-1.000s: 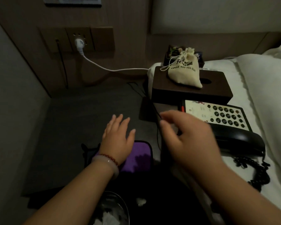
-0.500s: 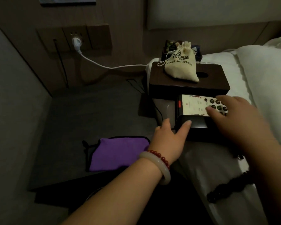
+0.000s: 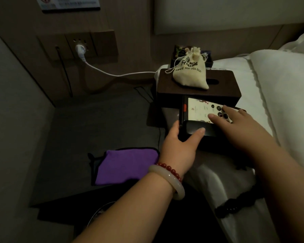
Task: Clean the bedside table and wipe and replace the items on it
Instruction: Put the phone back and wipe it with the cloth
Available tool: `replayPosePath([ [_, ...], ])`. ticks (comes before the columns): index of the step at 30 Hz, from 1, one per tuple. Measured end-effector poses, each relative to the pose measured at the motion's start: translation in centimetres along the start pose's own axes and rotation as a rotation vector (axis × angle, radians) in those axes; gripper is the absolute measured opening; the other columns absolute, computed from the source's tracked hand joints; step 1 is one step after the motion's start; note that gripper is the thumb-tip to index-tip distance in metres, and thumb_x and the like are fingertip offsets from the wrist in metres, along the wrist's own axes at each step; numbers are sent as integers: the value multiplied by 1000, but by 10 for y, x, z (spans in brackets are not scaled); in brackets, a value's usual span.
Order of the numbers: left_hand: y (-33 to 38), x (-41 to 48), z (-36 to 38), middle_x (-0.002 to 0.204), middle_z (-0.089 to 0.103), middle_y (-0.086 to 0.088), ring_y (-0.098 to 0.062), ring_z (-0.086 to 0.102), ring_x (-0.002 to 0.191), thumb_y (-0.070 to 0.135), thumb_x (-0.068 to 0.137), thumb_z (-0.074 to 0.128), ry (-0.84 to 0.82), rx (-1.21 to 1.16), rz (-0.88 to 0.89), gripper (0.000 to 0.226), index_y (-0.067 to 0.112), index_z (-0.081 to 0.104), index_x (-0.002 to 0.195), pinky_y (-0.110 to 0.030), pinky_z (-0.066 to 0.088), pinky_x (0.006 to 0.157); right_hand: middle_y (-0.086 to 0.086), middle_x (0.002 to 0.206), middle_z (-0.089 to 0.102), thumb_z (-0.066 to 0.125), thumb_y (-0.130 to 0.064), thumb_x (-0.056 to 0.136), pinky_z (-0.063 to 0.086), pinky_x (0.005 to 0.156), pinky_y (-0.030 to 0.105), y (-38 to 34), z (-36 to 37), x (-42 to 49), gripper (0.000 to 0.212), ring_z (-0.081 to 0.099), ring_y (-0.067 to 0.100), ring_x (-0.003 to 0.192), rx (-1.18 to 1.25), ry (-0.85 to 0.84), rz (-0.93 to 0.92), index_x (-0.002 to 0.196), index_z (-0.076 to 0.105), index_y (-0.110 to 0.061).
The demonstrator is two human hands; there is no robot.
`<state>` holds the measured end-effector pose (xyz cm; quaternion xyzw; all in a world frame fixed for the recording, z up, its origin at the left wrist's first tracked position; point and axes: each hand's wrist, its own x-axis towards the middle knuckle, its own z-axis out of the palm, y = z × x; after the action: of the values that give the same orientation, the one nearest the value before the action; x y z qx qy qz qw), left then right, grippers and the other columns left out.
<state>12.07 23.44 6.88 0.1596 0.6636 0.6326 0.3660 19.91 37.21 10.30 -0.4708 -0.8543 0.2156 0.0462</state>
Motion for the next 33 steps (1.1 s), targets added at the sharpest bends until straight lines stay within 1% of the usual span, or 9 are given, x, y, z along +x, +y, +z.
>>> replayPosePath([
  [3,-3,-4,-8,119,63,14,-13,60,112,40,71,78,35,-137,27,67,46,47,130,-40,51,94,4,155,23,35,-74,81,27,108,47,-9,4,-8,76,25,26,140,69,22,-35,147,24,-37],
  [6,5,-13,-17,118,64,11,-15,64,108,37,64,81,65,-242,70,53,62,55,102,-40,54,89,2,157,19,36,-72,83,22,111,46,-19,9,-18,74,19,21,143,176,27,-75,147,22,-37],
  [9,12,-18,-33,130,56,4,-21,62,110,45,52,82,148,-220,155,69,62,53,112,-42,55,86,0,158,17,34,-73,83,21,111,47,-33,19,-29,75,15,18,145,309,46,-107,148,19,-39],
  [18,39,-49,-109,130,52,7,0,58,110,46,57,78,313,90,437,74,54,50,124,-29,52,91,-5,159,8,29,-72,84,8,111,31,-102,65,-52,78,2,9,145,652,37,-255,150,11,-35],
  [23,51,-65,-151,114,43,14,18,49,97,29,67,79,456,386,557,72,47,46,128,4,38,74,-9,159,0,37,-80,74,5,105,25,-143,79,-58,87,-3,5,144,714,-69,-468,147,4,-45],
  [25,52,-71,-167,112,40,16,19,46,98,31,66,78,479,487,598,72,46,47,129,5,36,77,-10,159,1,40,-78,69,9,106,23,-157,82,-57,92,0,4,144,735,-97,-562,146,1,-47],
  [28,48,-76,-192,113,37,16,14,45,104,39,66,79,491,590,652,72,49,44,129,1,38,85,-12,157,7,47,-73,66,16,101,6,-178,86,-56,99,12,-2,140,845,-136,-621,148,1,-42],
  [31,43,-81,-210,118,37,11,10,45,108,43,66,73,460,686,728,71,43,45,131,-3,39,88,-13,156,11,59,-74,64,27,113,32,-190,96,-56,103,21,2,140,961,-174,-638,146,2,-47],
  [33,40,-83,-219,120,37,9,8,45,111,41,66,71,457,676,743,72,40,45,133,-5,40,89,-12,156,14,62,-79,59,29,112,49,-196,103,-58,104,22,8,141,997,-216,-648,142,4,-55],
])
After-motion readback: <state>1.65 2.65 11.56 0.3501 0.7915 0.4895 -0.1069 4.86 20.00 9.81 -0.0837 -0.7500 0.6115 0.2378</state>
